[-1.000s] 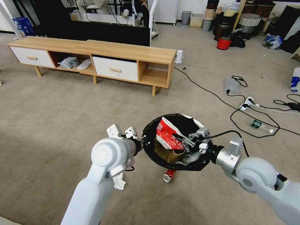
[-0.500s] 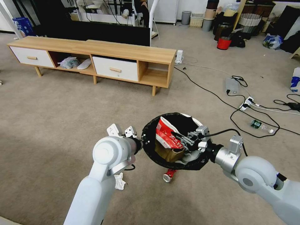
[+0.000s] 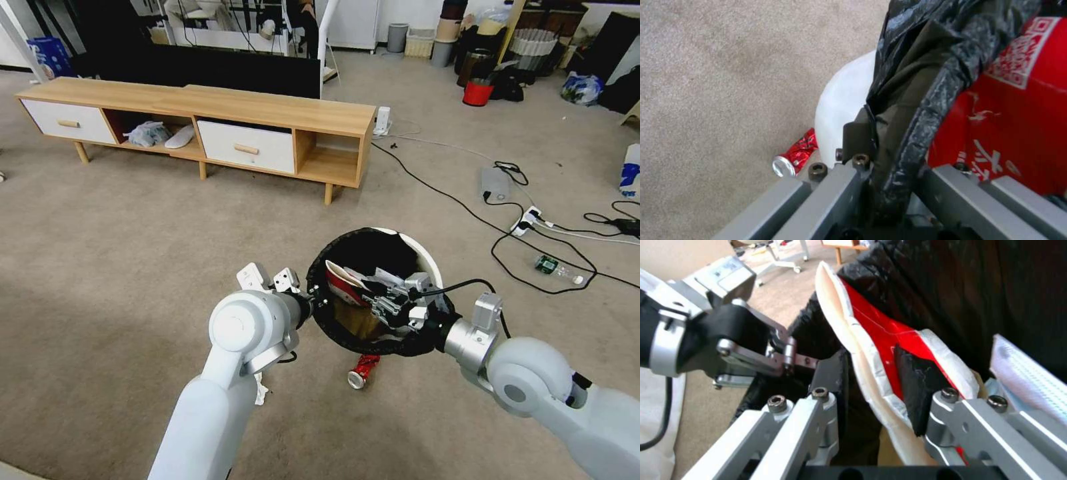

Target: Pick up the trash bin and place the garbage on the floor into it.

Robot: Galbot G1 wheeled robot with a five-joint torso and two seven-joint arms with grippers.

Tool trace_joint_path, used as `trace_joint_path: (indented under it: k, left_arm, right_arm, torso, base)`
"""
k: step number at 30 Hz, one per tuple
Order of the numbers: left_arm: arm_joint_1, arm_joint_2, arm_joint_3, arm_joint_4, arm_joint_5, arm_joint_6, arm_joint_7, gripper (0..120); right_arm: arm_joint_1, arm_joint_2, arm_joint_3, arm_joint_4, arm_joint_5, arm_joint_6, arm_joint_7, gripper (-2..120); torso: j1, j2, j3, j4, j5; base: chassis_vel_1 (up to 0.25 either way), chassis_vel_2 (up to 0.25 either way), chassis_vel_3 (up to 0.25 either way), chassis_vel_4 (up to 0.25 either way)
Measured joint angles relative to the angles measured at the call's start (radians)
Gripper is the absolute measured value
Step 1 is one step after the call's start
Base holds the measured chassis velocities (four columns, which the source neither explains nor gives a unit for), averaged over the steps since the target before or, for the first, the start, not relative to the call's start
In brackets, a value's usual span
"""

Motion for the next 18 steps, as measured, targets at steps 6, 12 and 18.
trace_joint_path:
  k: [6, 12, 18]
  left_arm:
    - [0.004, 0.012, 0.000, -0.009, -0.007, 0.000, 0.006, 0]
    - [0.010, 0.019, -0.001, -0.009, -0.009, 0.000, 0.014, 0]
    - [0.010, 0.022, -0.004, -0.005, -0.008, 0.000, 0.019, 0]
  right_arm:
    - [-0.007, 0.000, 0.001, -0.007, -0.004, 0.000, 0.003, 28]
    - [-0.015, -0.002, 0.012, -0.010, -0.006, 0.005, 0.006, 33]
    - [-0.024, -0.011, 0.029, -0.002, -0.005, 0.009, 0.006, 55]
  torso:
    - [0.000, 0.000, 0.000, 0.0000, 0.0000]
    - [0.000, 0.000, 0.000, 0.0000, 0.0000]
    - [0.000, 0.000, 0.000, 0.0000, 0.0000]
  base:
    - [0.000, 0.000, 0.000, 0.000]
    - [0.000, 0.000, 0.000, 0.000]
    - [0.000, 0.000, 0.000, 0.000]
